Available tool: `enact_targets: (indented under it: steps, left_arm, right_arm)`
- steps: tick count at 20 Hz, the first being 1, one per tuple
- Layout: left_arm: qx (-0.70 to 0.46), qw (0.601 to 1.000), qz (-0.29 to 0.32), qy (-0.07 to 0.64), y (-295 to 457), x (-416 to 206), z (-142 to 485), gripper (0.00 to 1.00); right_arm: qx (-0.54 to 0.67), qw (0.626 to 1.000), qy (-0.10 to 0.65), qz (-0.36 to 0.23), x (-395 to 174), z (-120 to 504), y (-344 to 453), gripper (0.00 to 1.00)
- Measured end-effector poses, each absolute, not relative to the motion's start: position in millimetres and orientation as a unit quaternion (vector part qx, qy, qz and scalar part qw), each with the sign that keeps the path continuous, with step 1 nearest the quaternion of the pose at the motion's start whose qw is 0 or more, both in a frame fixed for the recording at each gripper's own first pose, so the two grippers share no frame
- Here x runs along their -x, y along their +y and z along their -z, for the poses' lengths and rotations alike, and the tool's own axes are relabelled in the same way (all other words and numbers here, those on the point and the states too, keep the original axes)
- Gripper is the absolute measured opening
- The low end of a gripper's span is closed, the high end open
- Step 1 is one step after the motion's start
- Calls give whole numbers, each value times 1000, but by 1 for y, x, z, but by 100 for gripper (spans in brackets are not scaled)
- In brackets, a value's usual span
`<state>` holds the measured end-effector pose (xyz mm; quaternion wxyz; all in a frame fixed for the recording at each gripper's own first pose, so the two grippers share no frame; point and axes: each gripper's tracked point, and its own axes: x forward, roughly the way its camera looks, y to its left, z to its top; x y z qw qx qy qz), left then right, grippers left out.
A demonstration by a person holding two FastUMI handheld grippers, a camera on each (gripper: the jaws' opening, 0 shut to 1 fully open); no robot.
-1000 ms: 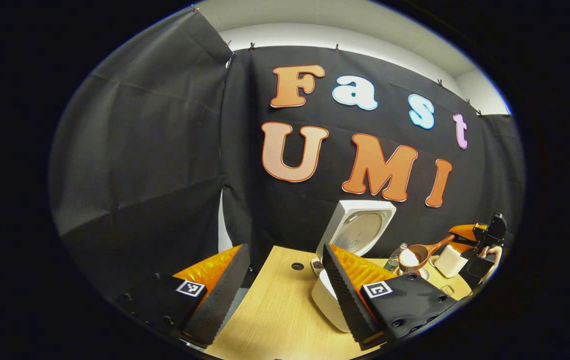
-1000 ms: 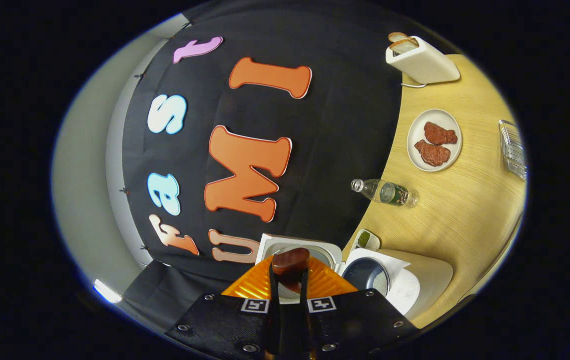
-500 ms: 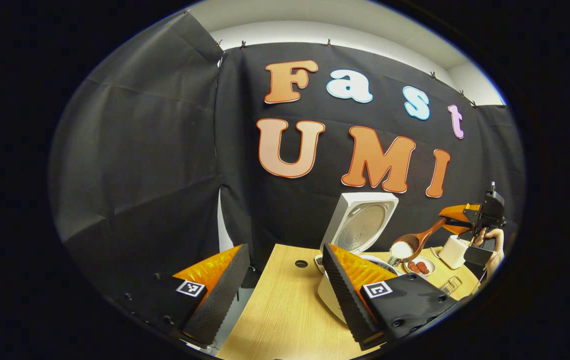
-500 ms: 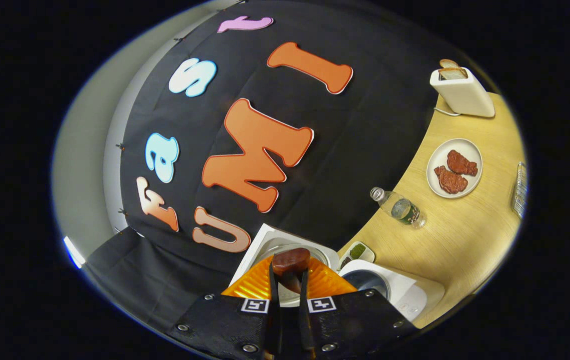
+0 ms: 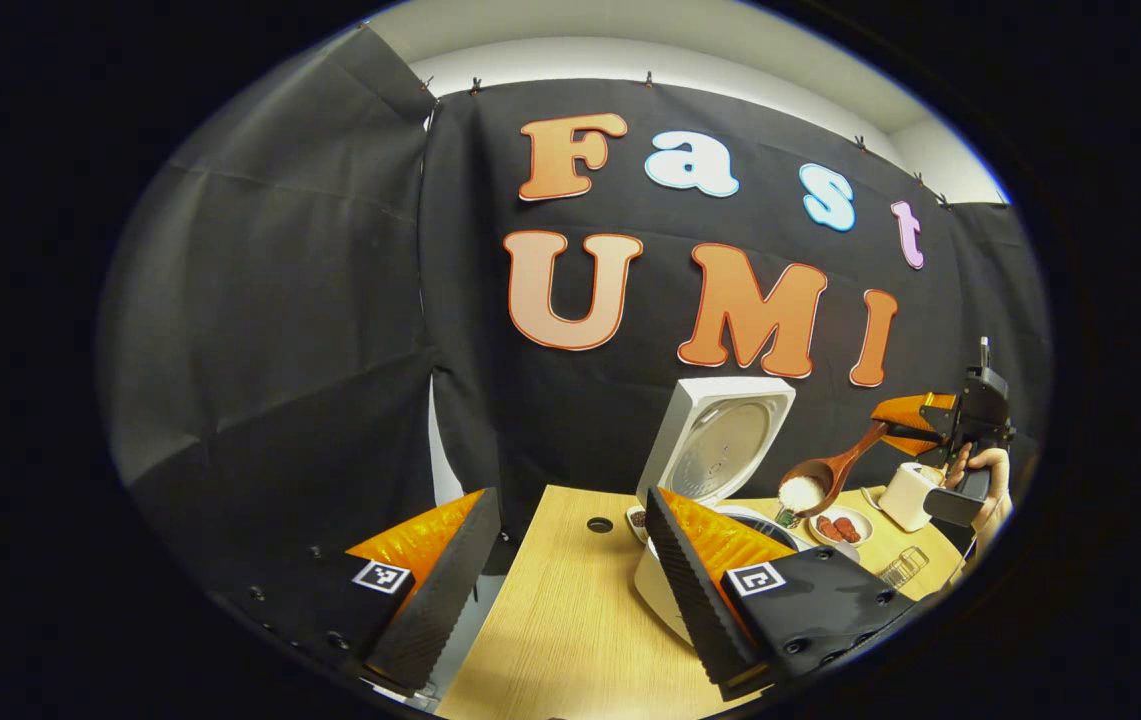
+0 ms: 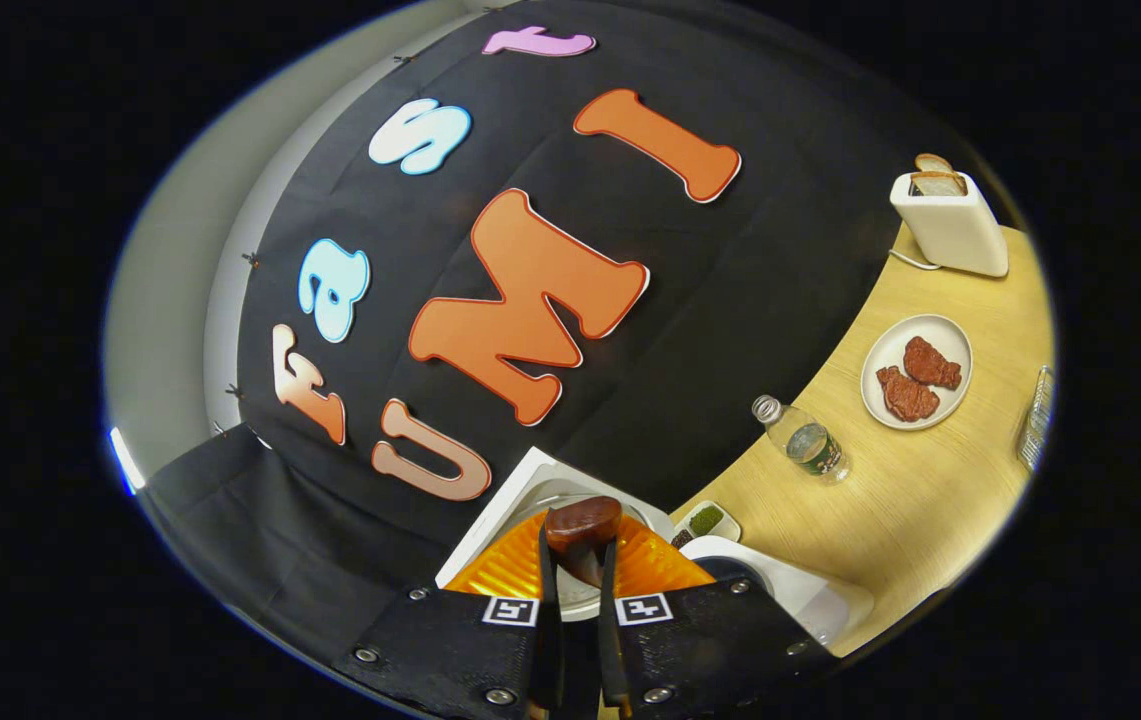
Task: Close the left gripper, press the button to open the rice cooker; take a wooden spoon from the chopstick holder with the right hand, scoop a spoonful of rice and pour it into the rice cooker, then put the wooden spoon back into the chopstick holder.
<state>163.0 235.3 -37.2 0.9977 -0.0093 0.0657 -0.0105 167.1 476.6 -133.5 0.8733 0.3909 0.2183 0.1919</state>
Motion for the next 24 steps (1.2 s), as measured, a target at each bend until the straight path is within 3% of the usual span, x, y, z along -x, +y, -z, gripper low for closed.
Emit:
enact_targets:
  steps: [24]
  left_arm:
    - [14,997,3,72,240,-165,43,99]
  right_arm:
    - [-244,926,175,-228,-160,119,510,14]
